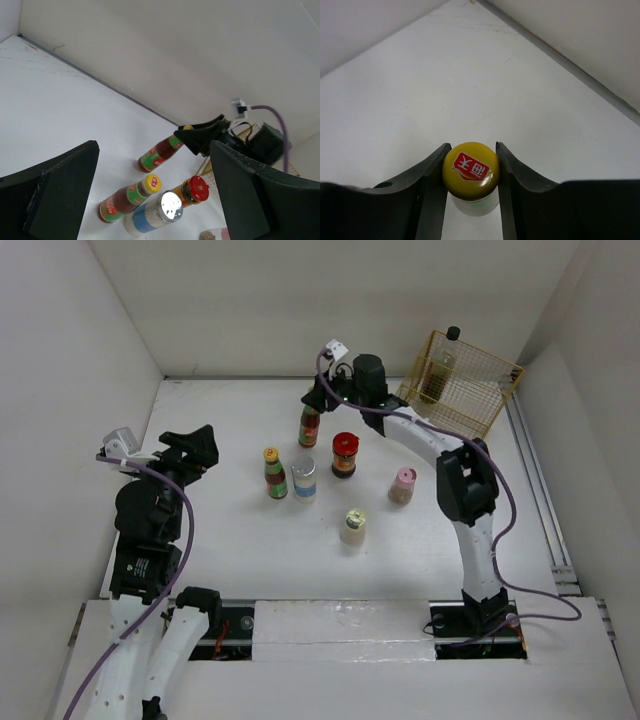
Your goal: Organize the condiment bottles
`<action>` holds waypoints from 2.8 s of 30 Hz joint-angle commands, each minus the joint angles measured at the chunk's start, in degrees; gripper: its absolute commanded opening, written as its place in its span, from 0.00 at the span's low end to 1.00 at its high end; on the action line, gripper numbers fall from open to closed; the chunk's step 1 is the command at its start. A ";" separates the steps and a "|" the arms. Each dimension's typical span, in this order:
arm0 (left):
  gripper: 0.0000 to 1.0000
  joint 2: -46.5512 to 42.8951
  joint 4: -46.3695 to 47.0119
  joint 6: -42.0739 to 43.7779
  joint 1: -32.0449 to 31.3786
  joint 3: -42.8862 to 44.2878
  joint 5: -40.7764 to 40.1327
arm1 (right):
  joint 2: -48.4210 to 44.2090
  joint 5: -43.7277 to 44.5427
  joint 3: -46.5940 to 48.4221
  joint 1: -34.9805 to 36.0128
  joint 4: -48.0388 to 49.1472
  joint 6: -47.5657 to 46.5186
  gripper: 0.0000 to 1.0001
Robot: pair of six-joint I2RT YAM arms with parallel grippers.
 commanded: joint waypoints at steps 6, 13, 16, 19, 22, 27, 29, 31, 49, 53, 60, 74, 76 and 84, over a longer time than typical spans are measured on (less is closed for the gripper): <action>0.88 0.18 2.37 1.00 0.31 -0.56 0.41 | -27.66 -1.04 -8.67 -11.49 22.83 11.28 0.14; 0.88 0.18 2.90 1.00 0.31 -0.56 1.47 | -35.06 5.30 -15.98 -22.04 20.03 11.28 0.13; 0.87 1.23 2.90 0.48 0.31 -0.56 1.47 | -35.94 8.21 -15.28 -26.25 17.75 10.58 0.13; 0.87 1.23 2.90 0.47 0.31 -0.56 2.17 | -33.48 7.07 -11.59 -29.77 13.88 10.05 0.12; 0.87 0.70 2.90 0.47 0.31 -0.56 1.56 | -30.85 5.40 -9.13 -30.84 11.42 7.08 0.12; 0.87 1.23 2.90 0.47 0.31 -0.56 1.56 | -28.82 8.47 -9.12 -30.84 10.00 4.42 0.12; 0.87 1.76 2.90 0.47 0.31 -0.56 1.56 | -27.33 8.48 -9.12 -30.84 10.00 3.81 0.12; 0.87 1.76 2.90 0.47 0.31 -0.56 1.56 | -26.71 9.09 -9.12 -30.84 10.00 3.19 0.12; 0.87 1.76 2.90 0.47 0.31 -0.56 1.56 | -19.24 14.98 -13.87 -26.88 11.23 -1.73 0.13; 0.87 1.76 2.90 0.47 0.31 -0.56 1.56 | -18.10 14.98 -15.27 -26.88 11.23 -1.73 0.16; 0.87 1.76 2.90 0.47 0.31 -0.56 2.08 | -18.09 15.51 -18.09 -26.35 11.23 0.03 0.44; 0.87 0.45 2.90 0.47 0.31 -0.56 2.79 | -27.58 14.28 -18.61 -24.60 10.18 1.17 0.90; 0.87 0.44 2.90 0.47 0.31 -0.56 2.18 | -29.95 10.88 -20.10 -23.73 10.18 0.65 0.86; 0.87 1.84 2.90 0.47 0.31 -0.56 2.79 | -34.35 -14.53 -27.65 -8.64 9.65 -3.91 0.04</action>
